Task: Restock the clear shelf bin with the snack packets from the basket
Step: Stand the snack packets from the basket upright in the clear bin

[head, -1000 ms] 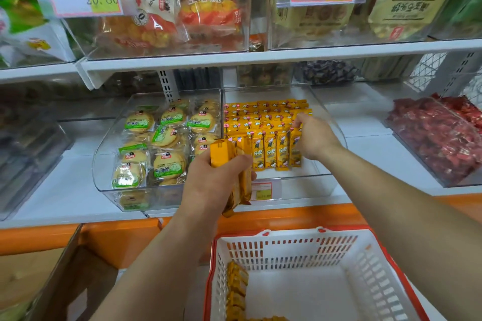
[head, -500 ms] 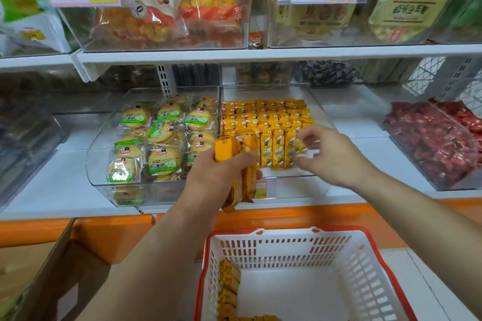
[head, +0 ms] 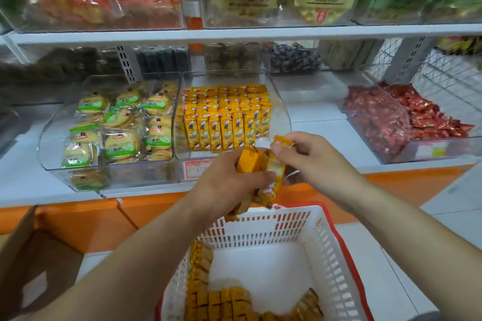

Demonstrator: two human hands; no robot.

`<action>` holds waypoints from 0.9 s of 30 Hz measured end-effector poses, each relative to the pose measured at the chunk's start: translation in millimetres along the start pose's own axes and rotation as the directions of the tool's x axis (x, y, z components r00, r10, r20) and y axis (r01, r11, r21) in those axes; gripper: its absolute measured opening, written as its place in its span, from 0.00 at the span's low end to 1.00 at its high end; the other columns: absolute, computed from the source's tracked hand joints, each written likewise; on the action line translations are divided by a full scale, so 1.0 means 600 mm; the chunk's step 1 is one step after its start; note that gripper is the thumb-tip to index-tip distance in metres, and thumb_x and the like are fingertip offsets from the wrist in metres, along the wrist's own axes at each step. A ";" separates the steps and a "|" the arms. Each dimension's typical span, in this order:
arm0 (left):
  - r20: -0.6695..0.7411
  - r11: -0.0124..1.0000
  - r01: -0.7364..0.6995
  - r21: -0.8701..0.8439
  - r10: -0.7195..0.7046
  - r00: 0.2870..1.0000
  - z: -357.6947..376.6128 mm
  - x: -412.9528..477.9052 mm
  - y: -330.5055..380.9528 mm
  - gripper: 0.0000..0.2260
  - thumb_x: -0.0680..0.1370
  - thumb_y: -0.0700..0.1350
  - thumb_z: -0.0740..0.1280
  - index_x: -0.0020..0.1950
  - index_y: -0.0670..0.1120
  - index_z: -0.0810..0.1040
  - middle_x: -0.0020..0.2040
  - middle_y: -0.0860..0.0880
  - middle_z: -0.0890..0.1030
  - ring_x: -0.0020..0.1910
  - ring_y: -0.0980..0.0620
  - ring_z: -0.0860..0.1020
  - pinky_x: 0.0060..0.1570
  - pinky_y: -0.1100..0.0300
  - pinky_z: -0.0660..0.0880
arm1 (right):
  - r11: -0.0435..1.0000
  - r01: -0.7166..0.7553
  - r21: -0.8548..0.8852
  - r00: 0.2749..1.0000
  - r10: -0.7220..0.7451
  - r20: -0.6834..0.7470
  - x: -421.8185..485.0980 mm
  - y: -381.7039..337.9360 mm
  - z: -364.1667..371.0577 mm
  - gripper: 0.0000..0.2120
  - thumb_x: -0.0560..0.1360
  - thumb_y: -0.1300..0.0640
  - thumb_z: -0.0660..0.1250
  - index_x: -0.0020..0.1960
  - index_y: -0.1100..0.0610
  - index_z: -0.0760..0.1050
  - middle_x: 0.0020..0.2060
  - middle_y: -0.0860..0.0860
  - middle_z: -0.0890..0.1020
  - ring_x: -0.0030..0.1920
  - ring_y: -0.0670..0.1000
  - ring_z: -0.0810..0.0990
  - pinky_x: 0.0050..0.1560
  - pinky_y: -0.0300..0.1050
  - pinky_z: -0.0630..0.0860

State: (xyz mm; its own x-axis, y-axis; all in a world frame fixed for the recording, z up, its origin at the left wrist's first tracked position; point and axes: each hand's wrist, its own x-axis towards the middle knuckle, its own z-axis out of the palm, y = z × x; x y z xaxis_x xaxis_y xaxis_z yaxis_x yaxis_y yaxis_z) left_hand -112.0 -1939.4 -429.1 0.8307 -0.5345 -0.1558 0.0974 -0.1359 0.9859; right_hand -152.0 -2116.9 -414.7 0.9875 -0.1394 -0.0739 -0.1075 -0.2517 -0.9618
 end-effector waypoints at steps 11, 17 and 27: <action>-0.241 0.998 0.018 -0.059 -0.031 0.970 -0.024 0.021 0.000 0.07 0.76 0.48 0.75 0.50 0.47 0.84 0.39 0.47 0.87 0.35 0.53 0.85 0.31 0.63 0.78 | 0.990 -0.032 -0.135 0.998 0.040 0.052 0.009 0.016 -0.033 0.07 0.77 0.60 0.65 0.48 0.49 0.79 0.38 0.51 0.81 0.39 0.51 0.82 0.44 0.49 0.79; -0.244 1.000 -0.005 -0.007 0.004 0.970 -0.024 0.024 -0.007 0.10 0.75 0.50 0.76 0.47 0.44 0.84 0.33 0.48 0.82 0.30 0.54 0.79 0.29 0.61 0.77 | 0.958 0.090 -0.272 0.981 -0.037 0.193 0.006 0.021 0.009 0.12 0.74 0.47 0.74 0.44 0.53 0.75 0.38 0.53 0.84 0.36 0.53 0.83 0.39 0.53 0.78; -0.158 0.980 0.083 -0.180 -0.112 0.981 -0.043 0.018 0.013 0.07 0.79 0.36 0.68 0.56 0.39 0.81 0.52 0.41 0.86 0.40 0.50 0.84 0.37 0.53 0.83 | 0.993 0.093 -0.067 0.993 -0.087 0.083 0.027 0.011 -0.011 0.18 0.71 0.65 0.76 0.55 0.49 0.76 0.54 0.56 0.79 0.40 0.58 0.84 0.47 0.58 0.83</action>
State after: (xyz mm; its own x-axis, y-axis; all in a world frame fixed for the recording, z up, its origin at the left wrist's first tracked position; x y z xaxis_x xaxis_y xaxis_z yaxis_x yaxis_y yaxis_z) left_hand -87.9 -1925.0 -421.3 0.8907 -0.3773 -0.2535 0.2627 -0.0277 0.9645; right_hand -137.6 -2127.1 -420.6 0.9992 -0.0370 -0.0115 -0.0230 -0.3275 -0.9446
